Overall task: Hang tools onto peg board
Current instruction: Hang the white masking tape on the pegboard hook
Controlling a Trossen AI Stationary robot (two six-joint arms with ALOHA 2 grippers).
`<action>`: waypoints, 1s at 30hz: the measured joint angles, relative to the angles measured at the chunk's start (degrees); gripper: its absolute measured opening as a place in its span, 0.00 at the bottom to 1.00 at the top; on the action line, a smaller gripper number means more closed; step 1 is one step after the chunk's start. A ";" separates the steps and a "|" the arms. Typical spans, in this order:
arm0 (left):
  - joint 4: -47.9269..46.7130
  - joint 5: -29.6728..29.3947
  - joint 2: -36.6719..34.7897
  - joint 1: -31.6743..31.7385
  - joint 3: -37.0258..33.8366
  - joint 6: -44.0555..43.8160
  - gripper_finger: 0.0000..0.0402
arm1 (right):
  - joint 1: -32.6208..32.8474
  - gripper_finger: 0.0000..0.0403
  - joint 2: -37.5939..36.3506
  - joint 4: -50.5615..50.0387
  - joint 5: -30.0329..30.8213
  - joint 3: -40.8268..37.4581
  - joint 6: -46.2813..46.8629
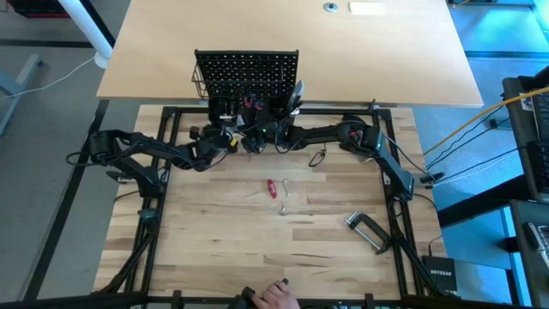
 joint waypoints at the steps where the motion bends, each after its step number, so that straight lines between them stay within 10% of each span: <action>1: 0.00 0.00 0.00 -0.24 0.00 0.50 0.41 | 0.00 0.01 0.00 0.01 0.04 0.00 -0.02; 30: -6.02 -0.25 -0.01 -2.36 0.00 8.34 0.41 | -0.33 0.01 1.39 0.98 1.80 0.10 -2.40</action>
